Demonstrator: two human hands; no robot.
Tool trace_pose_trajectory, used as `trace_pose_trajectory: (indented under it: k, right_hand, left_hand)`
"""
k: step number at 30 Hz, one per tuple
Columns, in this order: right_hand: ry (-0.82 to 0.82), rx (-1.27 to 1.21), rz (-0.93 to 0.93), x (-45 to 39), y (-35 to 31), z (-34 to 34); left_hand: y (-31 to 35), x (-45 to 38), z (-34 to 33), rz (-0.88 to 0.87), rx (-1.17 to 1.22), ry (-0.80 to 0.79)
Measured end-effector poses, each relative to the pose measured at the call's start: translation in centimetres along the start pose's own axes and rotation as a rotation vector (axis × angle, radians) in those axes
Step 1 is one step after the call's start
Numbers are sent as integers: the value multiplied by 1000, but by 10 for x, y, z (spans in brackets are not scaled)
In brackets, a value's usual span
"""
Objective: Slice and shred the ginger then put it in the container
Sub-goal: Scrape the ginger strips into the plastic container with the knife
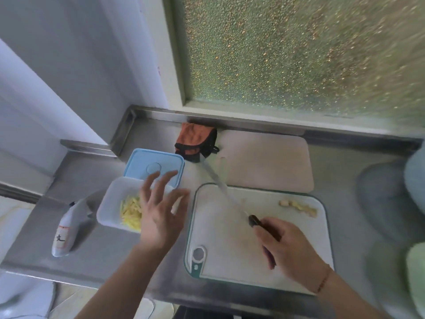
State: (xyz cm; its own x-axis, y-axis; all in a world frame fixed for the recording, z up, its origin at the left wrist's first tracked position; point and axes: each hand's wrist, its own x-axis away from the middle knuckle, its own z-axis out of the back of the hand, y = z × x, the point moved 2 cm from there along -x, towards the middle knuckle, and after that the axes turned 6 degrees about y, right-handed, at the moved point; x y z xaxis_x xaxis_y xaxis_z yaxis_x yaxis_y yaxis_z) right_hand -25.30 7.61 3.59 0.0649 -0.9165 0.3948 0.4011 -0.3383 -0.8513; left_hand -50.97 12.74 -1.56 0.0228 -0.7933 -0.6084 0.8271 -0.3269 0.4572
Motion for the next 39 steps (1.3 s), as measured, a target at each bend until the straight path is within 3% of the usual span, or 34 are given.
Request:
trace_pose_trajectory:
  k: [3, 5, 9, 15, 18, 22, 30, 32, 35, 37, 39]
  right_hand:
    - [381, 185, 73, 11, 39, 47]
    - [548, 324, 60, 13, 71, 74]
    - [745, 559, 29, 12, 129, 108]
    - [871, 665, 34, 3, 169, 138]
    - [887, 734, 8, -6, 175, 147]
    - [902, 844, -27, -28, 173, 152]
    - [750, 930, 257, -126, 135, 154]
    - [657, 940, 278, -147, 123, 152]
    - [543, 959, 257, -163, 114, 146]
    - [515, 950, 258, -167, 114, 144]
    - [535, 938, 300, -167, 117, 145]
  left_hand:
    - [32, -8, -43, -13, 99, -81]
    - [55, -7, -76, -14, 165, -169]
    - [116, 4, -135, -105, 215, -420]
    - [215, 13, -208, -354, 150, -781]
    - [233, 15, -229, -400, 80, -789]
    - [219, 9, -238, -317, 85, -658]
    - [161, -23, -236, -160, -81, -439]
    - [154, -28, -229, -88, -139, -472]
    - [155, -30, -219, 83, -192, -732]
    - [154, -31, -215, 174, -217, -881]
    - [155, -33, -213, 170, -261, -925]
